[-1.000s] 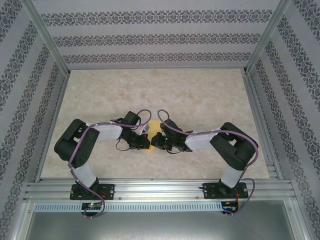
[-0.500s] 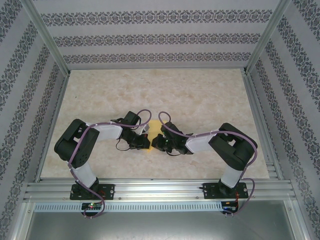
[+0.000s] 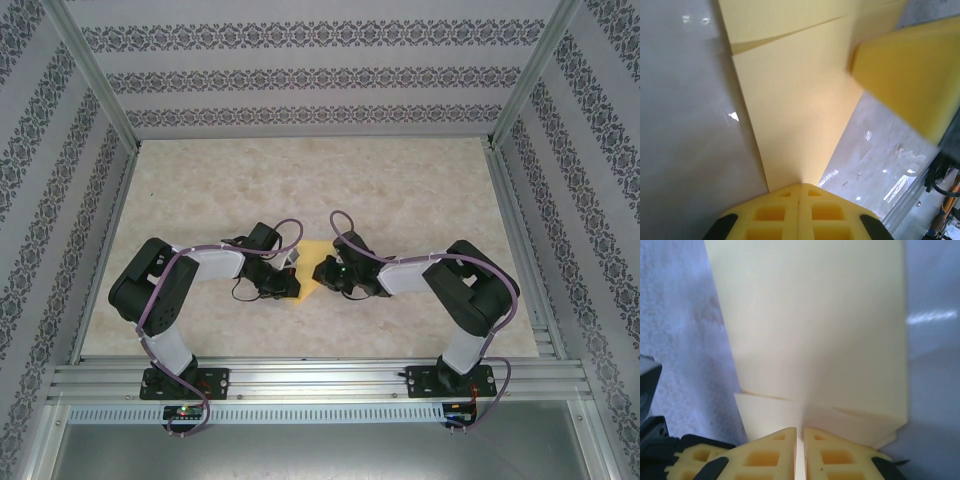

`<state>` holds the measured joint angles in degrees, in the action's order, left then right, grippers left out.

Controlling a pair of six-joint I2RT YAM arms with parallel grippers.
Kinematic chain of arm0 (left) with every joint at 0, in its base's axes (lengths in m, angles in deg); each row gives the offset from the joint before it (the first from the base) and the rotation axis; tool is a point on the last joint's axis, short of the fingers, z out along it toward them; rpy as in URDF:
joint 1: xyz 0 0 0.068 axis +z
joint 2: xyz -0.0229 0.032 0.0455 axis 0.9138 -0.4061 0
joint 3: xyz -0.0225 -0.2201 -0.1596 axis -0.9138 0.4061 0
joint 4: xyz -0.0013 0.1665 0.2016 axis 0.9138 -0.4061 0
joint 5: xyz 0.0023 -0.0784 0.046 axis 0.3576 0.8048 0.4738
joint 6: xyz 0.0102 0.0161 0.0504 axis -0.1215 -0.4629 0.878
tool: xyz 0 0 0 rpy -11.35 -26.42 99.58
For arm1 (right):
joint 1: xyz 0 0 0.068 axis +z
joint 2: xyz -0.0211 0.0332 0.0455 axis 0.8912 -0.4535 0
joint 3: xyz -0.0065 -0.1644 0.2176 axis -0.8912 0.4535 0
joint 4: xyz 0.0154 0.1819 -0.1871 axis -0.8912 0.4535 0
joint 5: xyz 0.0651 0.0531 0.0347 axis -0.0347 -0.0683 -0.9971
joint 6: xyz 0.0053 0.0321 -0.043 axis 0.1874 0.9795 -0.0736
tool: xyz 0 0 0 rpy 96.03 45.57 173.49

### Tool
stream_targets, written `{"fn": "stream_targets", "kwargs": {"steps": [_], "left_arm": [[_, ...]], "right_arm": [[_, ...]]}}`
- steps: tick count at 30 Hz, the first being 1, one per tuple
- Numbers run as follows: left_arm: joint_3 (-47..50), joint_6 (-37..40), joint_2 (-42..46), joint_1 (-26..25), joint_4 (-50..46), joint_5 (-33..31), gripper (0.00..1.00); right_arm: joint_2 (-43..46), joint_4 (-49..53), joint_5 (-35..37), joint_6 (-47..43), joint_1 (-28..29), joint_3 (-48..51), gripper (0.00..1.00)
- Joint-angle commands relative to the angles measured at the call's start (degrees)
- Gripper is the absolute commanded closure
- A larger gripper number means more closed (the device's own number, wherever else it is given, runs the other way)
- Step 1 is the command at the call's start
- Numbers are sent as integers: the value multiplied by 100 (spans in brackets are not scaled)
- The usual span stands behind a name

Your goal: Fold a paper plane with a square sheet of paper (pick it up from the middle)

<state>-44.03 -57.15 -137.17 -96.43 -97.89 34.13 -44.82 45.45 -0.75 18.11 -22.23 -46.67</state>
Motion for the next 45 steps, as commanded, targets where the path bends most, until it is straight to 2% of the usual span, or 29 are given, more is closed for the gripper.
{"fn": "stream_targets", "kwargs": {"steps": [1, 9, 15, 18, 24, 30, 33, 41, 45], "left_arm": [[347, 173, -507, -2, -594, -1127, 96], [351, 173, -466, -2, -571, -1095, 95], [223, 131, -341, -6, -621, -944, 93], [129, 69, -84, -11, -688, -875, 89], [-217, -51, 645, -8, -1159, -1039, 70], [-504, -146, 1225, -6, -1493, -1313, 64], [-555, -217, 1375, -6, -1418, -1311, 65], [-802, -240, 1022, -4, -1079, -851, 85], [-788, -242, 894, -13, -936, -794, 86]], "right_arm": [[-77, 14, 206, -265, -304, 73, 86], [139, -349, -46, -451, -829, 222, 84], [814, 384, -5, -776, -911, 56, 77], [1117, 755, 138, -827, -838, 91, 71], [1530, 970, 311, -687, -622, 376, 61], [1448, 942, 347, -604, -394, 398, 58], [1356, 821, 366, -518, -284, 388, 56], [985, 689, 323, -413, -120, 180, 55], [868, 688, 293, -407, -70, 99, 54]]}}
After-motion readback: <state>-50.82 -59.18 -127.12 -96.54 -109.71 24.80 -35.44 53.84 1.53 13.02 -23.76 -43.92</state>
